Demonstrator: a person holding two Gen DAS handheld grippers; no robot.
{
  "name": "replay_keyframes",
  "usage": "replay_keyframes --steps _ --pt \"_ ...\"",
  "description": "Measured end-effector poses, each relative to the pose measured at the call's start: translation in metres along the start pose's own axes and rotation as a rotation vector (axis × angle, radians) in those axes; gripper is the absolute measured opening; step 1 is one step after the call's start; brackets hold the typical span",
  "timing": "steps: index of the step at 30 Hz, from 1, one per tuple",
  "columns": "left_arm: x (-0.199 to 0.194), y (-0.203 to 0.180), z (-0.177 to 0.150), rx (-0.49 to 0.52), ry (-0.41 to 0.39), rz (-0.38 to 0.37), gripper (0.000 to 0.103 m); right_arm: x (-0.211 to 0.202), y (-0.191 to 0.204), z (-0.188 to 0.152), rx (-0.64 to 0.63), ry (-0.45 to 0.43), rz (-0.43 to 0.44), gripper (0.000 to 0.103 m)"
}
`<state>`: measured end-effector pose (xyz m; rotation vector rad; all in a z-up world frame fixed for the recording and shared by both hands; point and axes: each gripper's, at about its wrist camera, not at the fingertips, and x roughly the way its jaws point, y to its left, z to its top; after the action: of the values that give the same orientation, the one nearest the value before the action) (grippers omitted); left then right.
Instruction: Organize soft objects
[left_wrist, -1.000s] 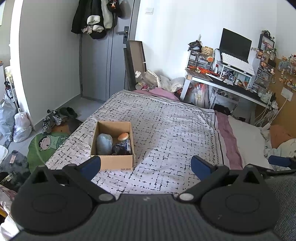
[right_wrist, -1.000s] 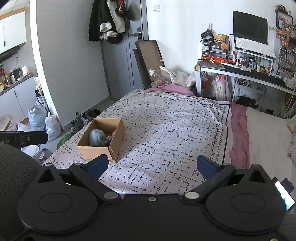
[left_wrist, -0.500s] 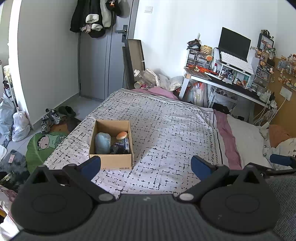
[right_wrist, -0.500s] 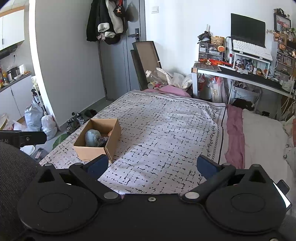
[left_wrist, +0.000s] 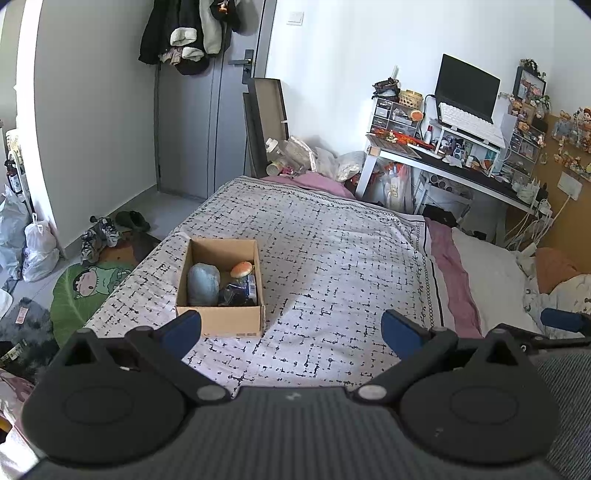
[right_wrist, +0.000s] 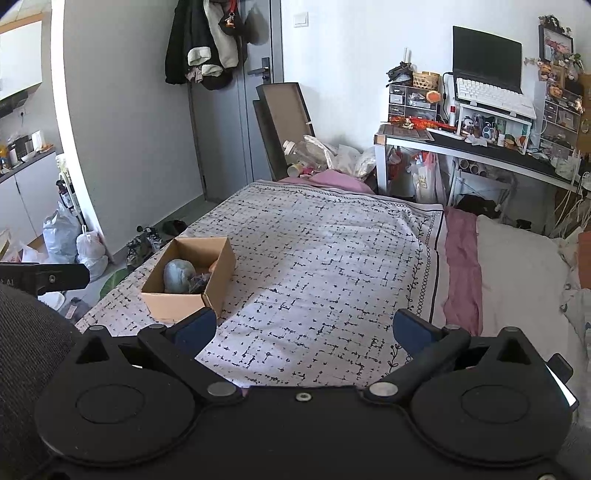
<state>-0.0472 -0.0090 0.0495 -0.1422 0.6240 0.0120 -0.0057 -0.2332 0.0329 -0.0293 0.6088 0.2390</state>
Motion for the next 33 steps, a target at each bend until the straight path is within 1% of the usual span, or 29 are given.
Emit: replay_keyframes --steps 20,33 --pt "-0.0063 0.0006 -0.0010 0.007 -0.014 0.017 0.103 -0.0024 -0.0001 0.0007 0.002 -0.014 0.010 0.103" --pt "-0.0063 0.0008 -0.0010 0.007 -0.011 0.017 0.103 -0.0032 0.0014 -0.0010 0.009 -0.014 -0.004 0.103"
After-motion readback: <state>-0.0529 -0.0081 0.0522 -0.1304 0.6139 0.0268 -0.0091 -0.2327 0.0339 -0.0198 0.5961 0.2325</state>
